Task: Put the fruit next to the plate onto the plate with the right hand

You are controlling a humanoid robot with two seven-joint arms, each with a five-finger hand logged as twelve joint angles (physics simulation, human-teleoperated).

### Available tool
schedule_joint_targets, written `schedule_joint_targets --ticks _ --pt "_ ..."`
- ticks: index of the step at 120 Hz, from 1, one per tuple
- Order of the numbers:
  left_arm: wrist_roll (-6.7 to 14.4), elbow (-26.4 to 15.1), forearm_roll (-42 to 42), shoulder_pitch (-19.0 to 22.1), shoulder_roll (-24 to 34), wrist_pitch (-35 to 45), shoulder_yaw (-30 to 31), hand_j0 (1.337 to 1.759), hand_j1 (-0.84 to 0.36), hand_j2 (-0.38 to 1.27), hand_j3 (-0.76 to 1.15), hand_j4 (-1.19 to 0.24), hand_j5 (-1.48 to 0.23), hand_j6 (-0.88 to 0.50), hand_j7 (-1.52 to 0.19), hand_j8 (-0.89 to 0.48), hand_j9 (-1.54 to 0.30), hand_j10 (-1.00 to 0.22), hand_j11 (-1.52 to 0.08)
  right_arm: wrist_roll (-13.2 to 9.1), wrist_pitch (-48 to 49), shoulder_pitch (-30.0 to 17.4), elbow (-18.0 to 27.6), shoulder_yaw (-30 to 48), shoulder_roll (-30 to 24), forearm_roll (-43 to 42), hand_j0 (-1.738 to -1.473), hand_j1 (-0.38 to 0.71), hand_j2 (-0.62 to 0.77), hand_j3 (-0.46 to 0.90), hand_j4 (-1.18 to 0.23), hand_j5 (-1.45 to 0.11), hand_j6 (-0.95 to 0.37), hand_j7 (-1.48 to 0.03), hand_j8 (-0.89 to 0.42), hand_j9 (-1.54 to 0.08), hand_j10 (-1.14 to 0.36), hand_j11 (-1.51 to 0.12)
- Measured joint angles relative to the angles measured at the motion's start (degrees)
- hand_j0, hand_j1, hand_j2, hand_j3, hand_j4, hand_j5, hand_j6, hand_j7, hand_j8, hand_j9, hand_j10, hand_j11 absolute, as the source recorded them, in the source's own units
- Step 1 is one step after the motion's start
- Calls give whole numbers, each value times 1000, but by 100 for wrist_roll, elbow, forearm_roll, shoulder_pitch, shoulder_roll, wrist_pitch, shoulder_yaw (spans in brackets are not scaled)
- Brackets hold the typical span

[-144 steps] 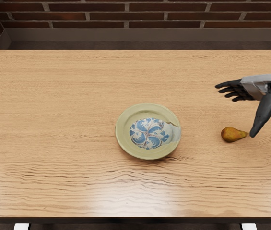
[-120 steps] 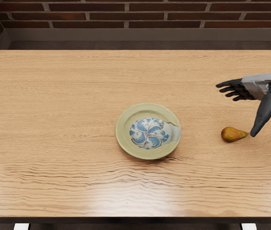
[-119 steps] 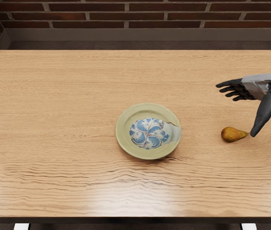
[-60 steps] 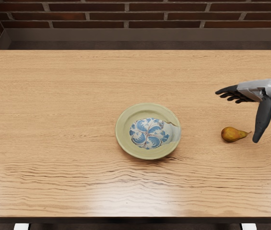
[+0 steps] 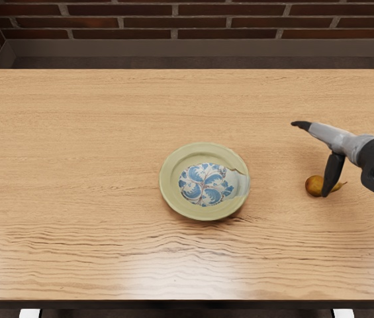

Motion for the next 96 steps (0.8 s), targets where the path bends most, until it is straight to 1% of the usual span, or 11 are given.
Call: schedule_joint_targets --ticks 6,28,41,62,96 --pt "0 0 0 1 0 0 0 1658 349 0 0 0 0 -1 0 0 0 0 0 0 -57 -87 37 -22 8 -85 -1658 -300 -6 0 -48 -56 -51 -55 -49 -56 -47 -56" --pt "0 0 0 -1 0 0 0 1658 349 0 0 0 0 0 0 0 0 0 0 0 -162 -338 93 -51 21 -373 -1658 -220 -19 0 -115 -143 -118 -142 -116 -143 -114 -143" --pt "0 0 1 -1 0 0 0 1658 349 0 0 0 0 0 0 0 0 0 0 0 -529 -513 101 -150 52 -659 -1658 -177 -26 0 -151 -190 -154 -189 -152 -190 -150 -190" --pt "0 0 0 -1 0 0 0 1658 349 0 0 0 0 0 0 0 0 0 0 0 -928 -642 104 -373 133 -895 -1658 -89 -40 0 -225 -286 -228 -285 -226 -286 -224 -286" --pt "0 0 0 6 0 0 0 1658 349 0 0 0 0 0 0 0 0 0 0 0 -1094 -824 105 -431 114 -1034 -1658 -33 -49 0 -272 -347 -274 -345 -272 -346 -271 -346"
